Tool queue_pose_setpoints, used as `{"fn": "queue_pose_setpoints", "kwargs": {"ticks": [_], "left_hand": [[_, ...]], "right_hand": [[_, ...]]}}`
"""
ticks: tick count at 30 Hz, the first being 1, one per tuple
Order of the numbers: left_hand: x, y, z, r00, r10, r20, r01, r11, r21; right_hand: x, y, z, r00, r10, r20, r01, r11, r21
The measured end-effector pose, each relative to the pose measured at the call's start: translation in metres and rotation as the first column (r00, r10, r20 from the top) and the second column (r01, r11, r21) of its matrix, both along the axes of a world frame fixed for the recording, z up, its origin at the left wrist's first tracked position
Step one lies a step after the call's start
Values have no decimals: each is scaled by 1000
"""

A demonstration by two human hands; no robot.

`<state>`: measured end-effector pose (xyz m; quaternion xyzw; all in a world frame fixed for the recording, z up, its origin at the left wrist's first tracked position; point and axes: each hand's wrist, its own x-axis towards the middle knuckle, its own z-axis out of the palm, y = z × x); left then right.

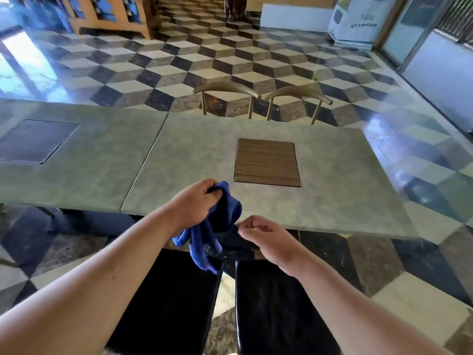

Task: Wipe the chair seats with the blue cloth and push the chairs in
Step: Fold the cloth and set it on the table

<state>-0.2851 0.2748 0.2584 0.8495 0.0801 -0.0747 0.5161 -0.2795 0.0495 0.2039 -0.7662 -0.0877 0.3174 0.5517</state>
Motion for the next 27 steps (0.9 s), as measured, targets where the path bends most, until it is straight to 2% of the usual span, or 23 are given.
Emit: {"fn": "queue_pose_setpoints", "kwargs": {"ticks": [2, 5, 10, 12, 14, 16, 17, 19, 21, 23, 25, 27], "left_hand": [[-3, 1, 0, 1000, -26, -16, 26, 1000, -16], [-6, 1, 5, 998, -46, -34, 44, 998, -41], [-12, 8, 12, 993, -35, -108, 5, 964, -266], [-15, 14, 9, 990, -19, -138, -28, 943, -331], [-16, 22, 5, 989, 38, -140, -73, 965, -252], [-14, 31, -6, 988, 134, -72, -131, 991, 38], [-13, 35, -13, 985, 172, -29, -163, 968, 190], [-15, 38, -26, 978, 207, -4, -191, 907, 375], [-22, 36, -38, 970, 234, -63, -189, 892, 411], [-30, 34, -49, 961, 239, -141, -172, 911, 374], [-41, 31, -56, 951, 221, -215, -151, 942, 300], [-53, 26, -59, 901, 246, -358, -194, 965, 174]], "right_hand": [[-1, 11, 1, 999, 45, -24, -46, 998, -34], [-3, 30, -2, 998, 46, 47, -38, 986, -163], [-1, 51, 2, 993, -84, 82, 87, 995, -39], [0, 53, 5, 992, -103, 75, 107, 993, -44], [-2, 53, 11, 996, -87, 12, 87, 996, 5], [-5, 53, 17, 978, -83, -190, 121, 974, 193], [-7, 54, 21, 957, -59, -284, 144, 947, 289], [-10, 54, 28, 923, -2, -384, 163, 908, 387], [-11, 52, 33, 887, 32, -461, 184, 890, 417], [-10, 49, 39, 845, 28, -533, 222, 891, 397], [-8, 44, 43, 822, -12, -570, 262, 896, 360], [-5, 39, 44, 794, -33, -607, 320, 871, 372]]}}
